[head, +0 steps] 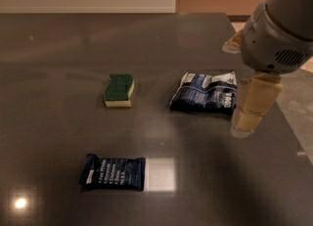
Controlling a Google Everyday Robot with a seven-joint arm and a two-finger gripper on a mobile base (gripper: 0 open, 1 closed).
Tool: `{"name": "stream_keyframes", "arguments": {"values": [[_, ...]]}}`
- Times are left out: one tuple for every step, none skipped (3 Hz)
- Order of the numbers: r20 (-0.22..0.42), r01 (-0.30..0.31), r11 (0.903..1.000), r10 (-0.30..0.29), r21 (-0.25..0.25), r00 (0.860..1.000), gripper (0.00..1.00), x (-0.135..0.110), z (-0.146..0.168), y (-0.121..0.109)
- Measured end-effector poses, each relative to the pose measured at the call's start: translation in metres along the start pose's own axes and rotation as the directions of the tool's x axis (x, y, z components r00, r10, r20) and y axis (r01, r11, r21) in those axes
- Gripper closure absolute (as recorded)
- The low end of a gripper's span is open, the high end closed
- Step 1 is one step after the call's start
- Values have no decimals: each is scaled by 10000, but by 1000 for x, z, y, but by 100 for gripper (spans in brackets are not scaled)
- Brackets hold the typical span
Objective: Move rxbar blueberry near blue chip bag
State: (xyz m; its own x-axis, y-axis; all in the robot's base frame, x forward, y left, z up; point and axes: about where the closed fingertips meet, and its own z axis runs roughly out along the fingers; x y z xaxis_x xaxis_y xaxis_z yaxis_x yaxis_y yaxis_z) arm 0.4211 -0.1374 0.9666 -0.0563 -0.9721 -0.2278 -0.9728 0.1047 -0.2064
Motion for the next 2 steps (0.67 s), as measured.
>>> {"name": "stream_keyframes", "arguments": {"values": [[233, 770, 9956, -759, -533, 9968, 0, -33, 20, 26], [392, 1367, 9849, -1332, -1065, 9903, 0, -57, 42, 51]]}}
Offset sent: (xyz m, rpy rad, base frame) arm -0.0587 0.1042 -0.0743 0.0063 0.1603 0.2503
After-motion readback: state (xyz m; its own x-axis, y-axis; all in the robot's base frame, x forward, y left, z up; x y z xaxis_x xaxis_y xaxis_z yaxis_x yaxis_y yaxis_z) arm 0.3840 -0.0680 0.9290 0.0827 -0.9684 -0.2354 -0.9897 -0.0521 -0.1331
